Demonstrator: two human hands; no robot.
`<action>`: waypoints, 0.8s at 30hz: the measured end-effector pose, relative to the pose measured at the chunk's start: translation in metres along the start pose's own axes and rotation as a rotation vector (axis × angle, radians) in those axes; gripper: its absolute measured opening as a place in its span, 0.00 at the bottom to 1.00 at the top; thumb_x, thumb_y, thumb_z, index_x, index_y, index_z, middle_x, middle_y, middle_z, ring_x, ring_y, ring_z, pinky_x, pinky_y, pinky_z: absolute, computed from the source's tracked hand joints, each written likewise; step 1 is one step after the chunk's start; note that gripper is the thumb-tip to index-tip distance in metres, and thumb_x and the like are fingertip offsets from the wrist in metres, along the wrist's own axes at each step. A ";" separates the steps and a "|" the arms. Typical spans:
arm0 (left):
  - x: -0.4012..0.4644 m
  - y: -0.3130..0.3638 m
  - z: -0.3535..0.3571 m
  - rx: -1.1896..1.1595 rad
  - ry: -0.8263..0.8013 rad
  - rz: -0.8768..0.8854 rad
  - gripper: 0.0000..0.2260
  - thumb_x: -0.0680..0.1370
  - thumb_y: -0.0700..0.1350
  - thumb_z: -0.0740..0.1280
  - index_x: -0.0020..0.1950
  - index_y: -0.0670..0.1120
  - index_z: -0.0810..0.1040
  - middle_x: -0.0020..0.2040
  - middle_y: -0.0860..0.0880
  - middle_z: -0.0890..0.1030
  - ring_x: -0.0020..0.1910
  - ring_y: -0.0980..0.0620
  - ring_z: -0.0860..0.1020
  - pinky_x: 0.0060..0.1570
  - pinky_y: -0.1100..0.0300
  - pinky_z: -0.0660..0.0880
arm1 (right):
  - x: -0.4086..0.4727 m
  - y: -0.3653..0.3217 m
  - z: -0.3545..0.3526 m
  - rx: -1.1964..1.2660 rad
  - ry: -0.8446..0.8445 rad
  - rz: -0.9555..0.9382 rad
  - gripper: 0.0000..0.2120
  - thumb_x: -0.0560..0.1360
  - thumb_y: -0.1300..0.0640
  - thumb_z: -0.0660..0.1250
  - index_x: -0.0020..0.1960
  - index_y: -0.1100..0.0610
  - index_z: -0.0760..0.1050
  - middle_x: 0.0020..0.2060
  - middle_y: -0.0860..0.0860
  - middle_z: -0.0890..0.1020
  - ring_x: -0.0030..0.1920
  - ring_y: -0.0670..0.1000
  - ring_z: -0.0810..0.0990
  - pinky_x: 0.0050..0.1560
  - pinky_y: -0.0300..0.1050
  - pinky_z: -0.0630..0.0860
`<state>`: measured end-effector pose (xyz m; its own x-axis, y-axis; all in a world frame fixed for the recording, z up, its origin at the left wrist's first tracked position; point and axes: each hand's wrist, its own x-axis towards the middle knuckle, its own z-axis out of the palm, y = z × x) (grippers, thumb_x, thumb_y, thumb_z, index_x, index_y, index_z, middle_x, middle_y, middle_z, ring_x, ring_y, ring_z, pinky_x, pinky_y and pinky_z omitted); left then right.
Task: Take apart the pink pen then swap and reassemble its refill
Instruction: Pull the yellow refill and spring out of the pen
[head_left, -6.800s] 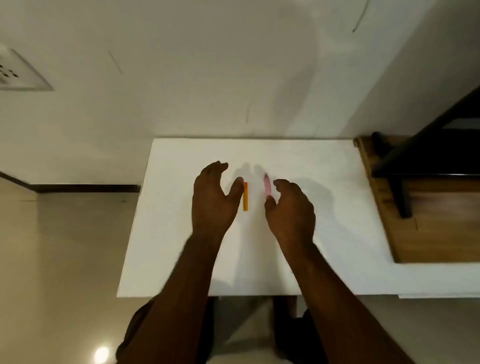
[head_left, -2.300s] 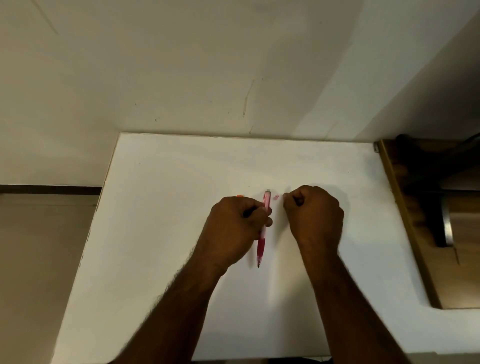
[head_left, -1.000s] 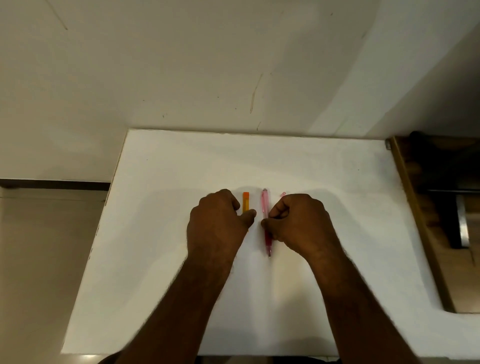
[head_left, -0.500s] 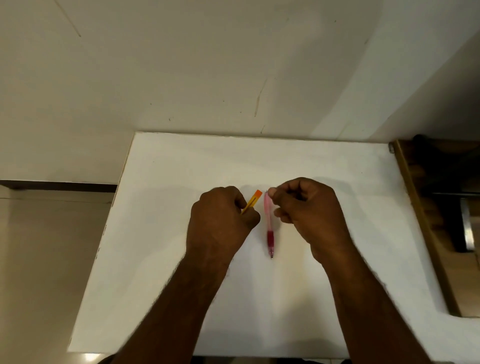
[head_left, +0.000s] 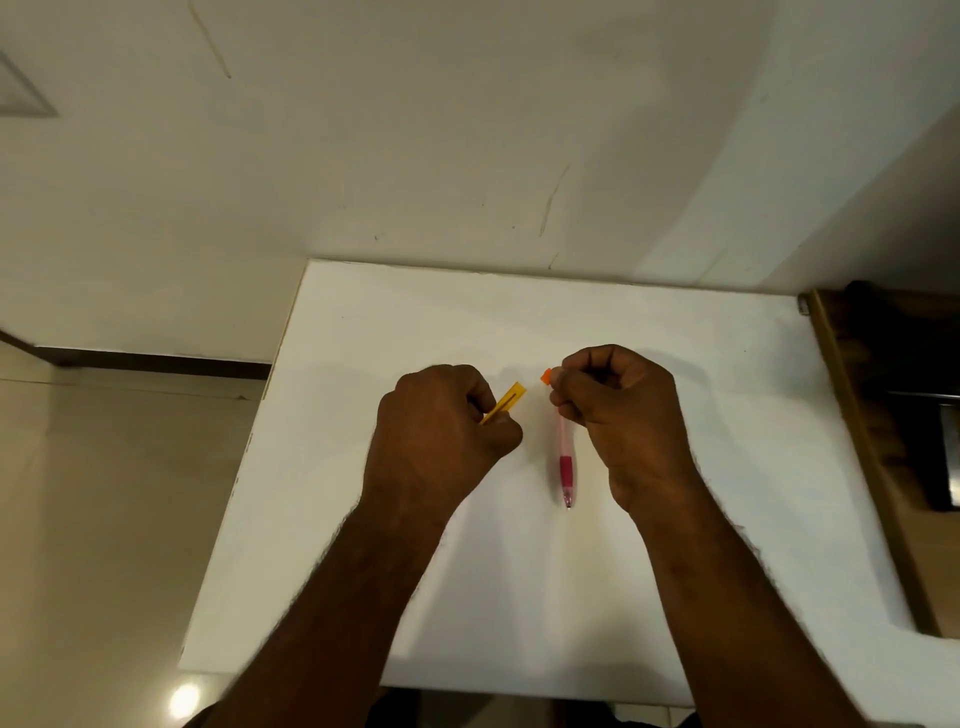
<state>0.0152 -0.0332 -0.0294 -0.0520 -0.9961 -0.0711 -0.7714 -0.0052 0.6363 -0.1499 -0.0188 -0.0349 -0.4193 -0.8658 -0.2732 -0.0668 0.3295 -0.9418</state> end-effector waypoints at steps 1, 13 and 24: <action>0.000 -0.002 -0.002 -0.010 0.008 -0.014 0.07 0.61 0.52 0.71 0.34 0.51 0.80 0.29 0.55 0.80 0.30 0.56 0.78 0.30 0.64 0.70 | 0.000 0.001 0.001 -0.050 -0.001 -0.020 0.07 0.72 0.63 0.76 0.42 0.53 0.82 0.35 0.50 0.87 0.38 0.51 0.86 0.45 0.49 0.84; 0.005 -0.006 -0.004 -0.046 0.011 0.005 0.06 0.63 0.53 0.72 0.33 0.54 0.76 0.30 0.56 0.79 0.31 0.59 0.78 0.30 0.65 0.69 | -0.017 0.018 0.033 -0.774 -0.201 -0.201 0.04 0.77 0.53 0.71 0.48 0.51 0.84 0.38 0.48 0.85 0.36 0.47 0.77 0.34 0.34 0.64; 0.007 -0.004 0.001 -0.036 -0.002 0.001 0.07 0.62 0.52 0.73 0.34 0.52 0.78 0.30 0.55 0.80 0.31 0.57 0.79 0.32 0.62 0.74 | -0.004 0.004 0.014 0.077 -0.090 0.070 0.04 0.77 0.58 0.72 0.47 0.55 0.86 0.38 0.52 0.88 0.42 0.52 0.88 0.49 0.46 0.85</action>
<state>0.0173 -0.0400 -0.0333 -0.0539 -0.9959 -0.0722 -0.7480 -0.0076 0.6636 -0.1361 -0.0186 -0.0404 -0.3377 -0.8728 -0.3523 0.0308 0.3638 -0.9310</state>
